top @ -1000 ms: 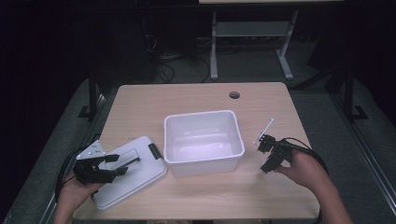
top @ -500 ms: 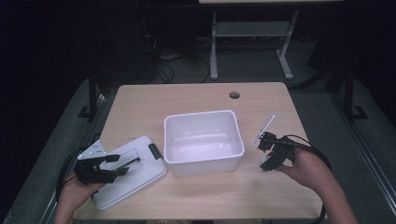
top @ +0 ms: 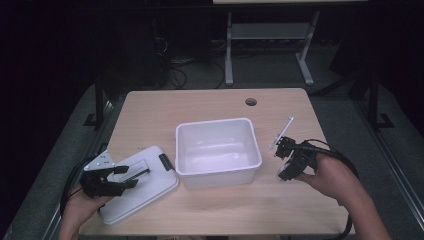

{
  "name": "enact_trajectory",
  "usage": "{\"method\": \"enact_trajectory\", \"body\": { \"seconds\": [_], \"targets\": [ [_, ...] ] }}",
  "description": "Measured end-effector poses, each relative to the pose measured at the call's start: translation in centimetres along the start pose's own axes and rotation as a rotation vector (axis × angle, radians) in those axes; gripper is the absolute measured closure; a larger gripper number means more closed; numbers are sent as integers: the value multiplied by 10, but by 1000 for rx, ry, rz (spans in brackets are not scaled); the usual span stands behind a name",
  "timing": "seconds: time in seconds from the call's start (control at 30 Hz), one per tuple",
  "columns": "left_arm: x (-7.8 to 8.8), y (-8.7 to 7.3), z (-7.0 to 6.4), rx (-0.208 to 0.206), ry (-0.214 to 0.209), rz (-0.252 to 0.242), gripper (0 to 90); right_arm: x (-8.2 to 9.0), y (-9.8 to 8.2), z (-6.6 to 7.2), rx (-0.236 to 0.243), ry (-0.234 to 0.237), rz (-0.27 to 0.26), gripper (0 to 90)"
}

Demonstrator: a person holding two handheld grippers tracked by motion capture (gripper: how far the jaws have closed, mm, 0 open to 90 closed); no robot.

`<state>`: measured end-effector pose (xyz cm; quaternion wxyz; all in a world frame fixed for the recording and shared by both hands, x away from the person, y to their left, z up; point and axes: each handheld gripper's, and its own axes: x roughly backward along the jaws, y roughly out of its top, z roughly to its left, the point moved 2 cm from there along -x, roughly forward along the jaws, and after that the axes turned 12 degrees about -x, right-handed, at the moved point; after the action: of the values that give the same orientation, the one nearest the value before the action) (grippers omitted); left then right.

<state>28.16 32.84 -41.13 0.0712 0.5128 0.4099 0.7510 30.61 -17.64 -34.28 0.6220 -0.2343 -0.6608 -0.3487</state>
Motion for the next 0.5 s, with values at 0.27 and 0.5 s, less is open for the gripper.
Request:
{"method": "enact_trajectory", "body": {
  "seconds": [0.27, 0.5],
  "targets": [
    [1, -1, 0, 11, -7, 2, 350, 15, 8, 6, 16, -13, 8, 596],
    [0, -1, 0, 6, -8, 7, 347, 28, 15, 10, 28, -23, 7, 596]
  ]
}}
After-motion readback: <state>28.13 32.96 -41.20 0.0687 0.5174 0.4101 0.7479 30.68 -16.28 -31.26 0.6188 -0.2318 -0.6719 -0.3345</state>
